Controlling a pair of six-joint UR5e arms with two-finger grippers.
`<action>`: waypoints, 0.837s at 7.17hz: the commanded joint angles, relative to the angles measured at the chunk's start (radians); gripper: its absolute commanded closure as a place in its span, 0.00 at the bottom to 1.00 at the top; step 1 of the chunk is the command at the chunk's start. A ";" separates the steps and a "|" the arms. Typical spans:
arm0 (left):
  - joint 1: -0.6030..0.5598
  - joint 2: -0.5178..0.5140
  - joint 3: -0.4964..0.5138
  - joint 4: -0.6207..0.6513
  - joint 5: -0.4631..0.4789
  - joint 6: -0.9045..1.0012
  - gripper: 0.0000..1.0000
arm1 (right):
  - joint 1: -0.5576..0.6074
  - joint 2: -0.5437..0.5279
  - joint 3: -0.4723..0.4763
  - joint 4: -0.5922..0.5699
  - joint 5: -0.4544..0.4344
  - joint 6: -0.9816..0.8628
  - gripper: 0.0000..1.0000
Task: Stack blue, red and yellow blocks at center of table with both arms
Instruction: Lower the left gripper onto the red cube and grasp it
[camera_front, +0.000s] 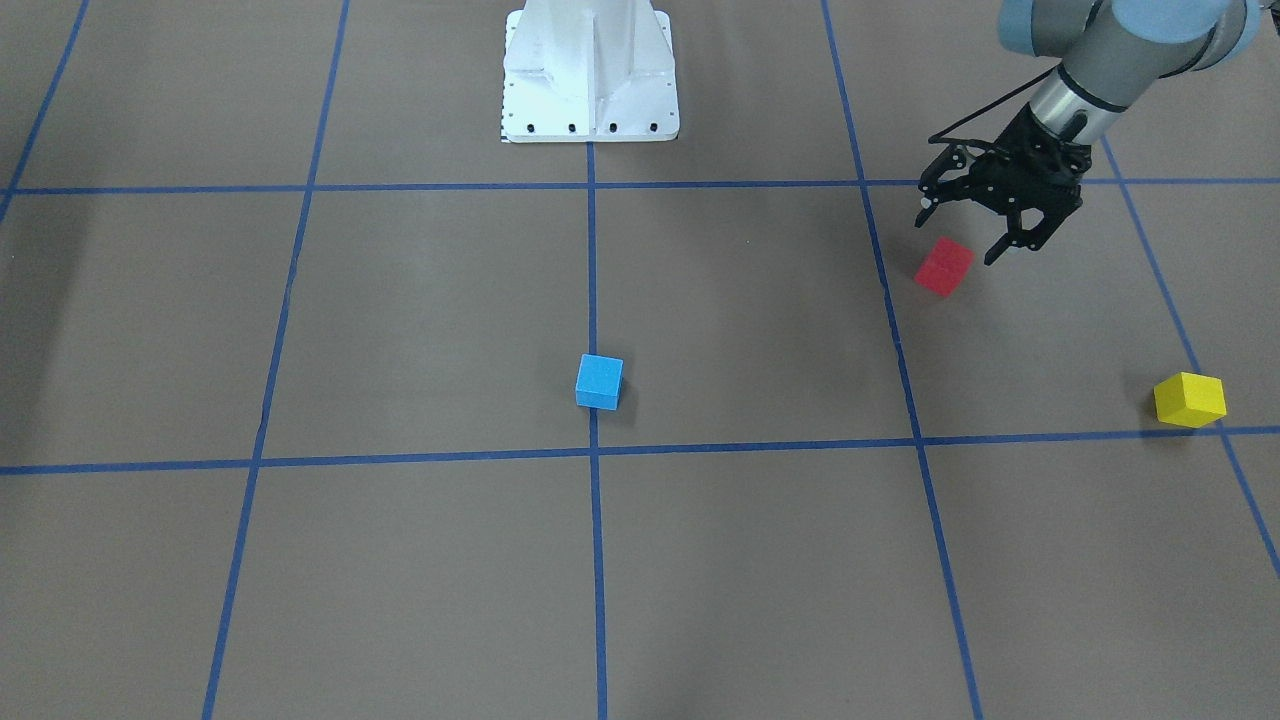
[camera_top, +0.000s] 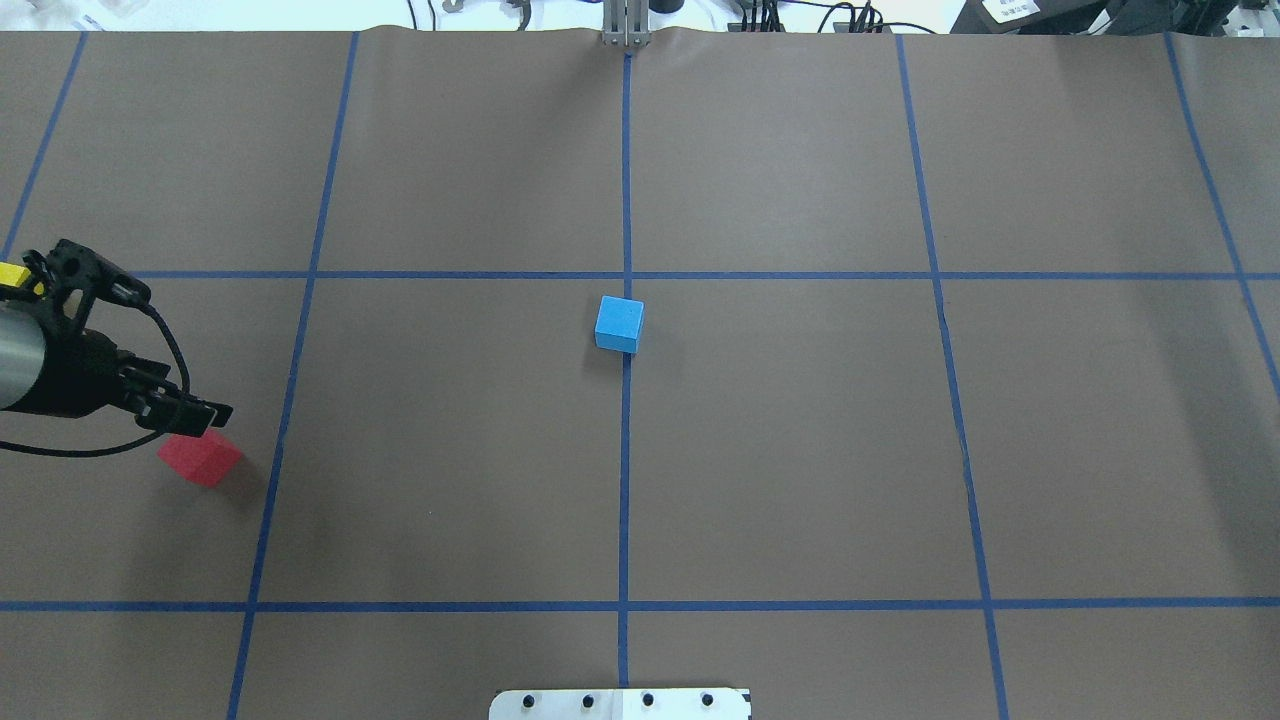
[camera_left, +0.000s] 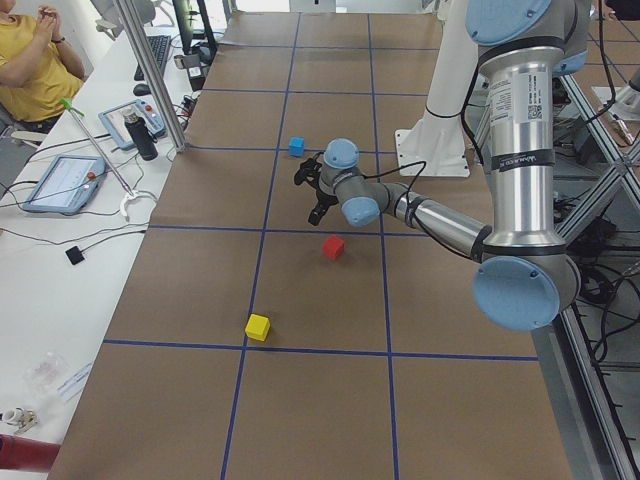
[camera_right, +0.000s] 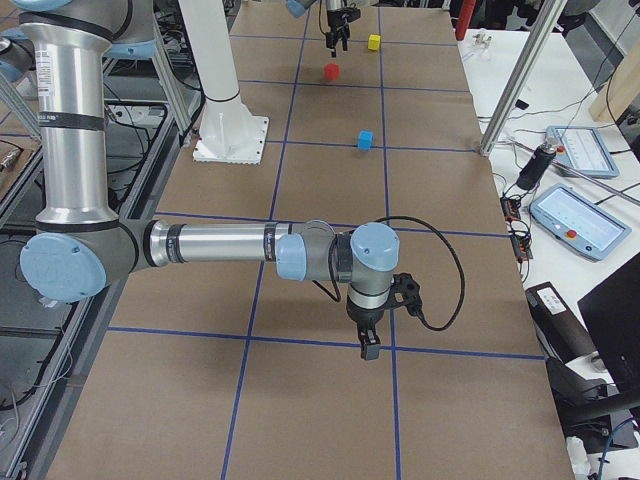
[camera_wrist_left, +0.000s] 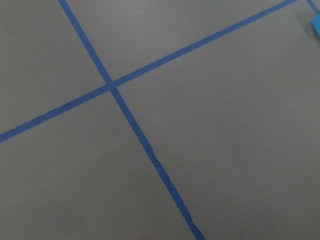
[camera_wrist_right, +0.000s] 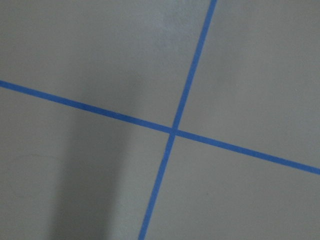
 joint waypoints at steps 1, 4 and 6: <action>0.046 0.035 -0.012 0.077 0.036 0.107 0.00 | -0.001 -0.002 0.000 0.000 -0.003 0.006 0.00; 0.054 -0.036 0.101 0.071 0.034 0.115 0.00 | -0.001 -0.001 0.000 0.000 -0.003 0.009 0.00; 0.052 -0.043 0.121 0.071 0.034 0.115 0.00 | -0.001 -0.001 0.000 0.000 -0.003 0.009 0.00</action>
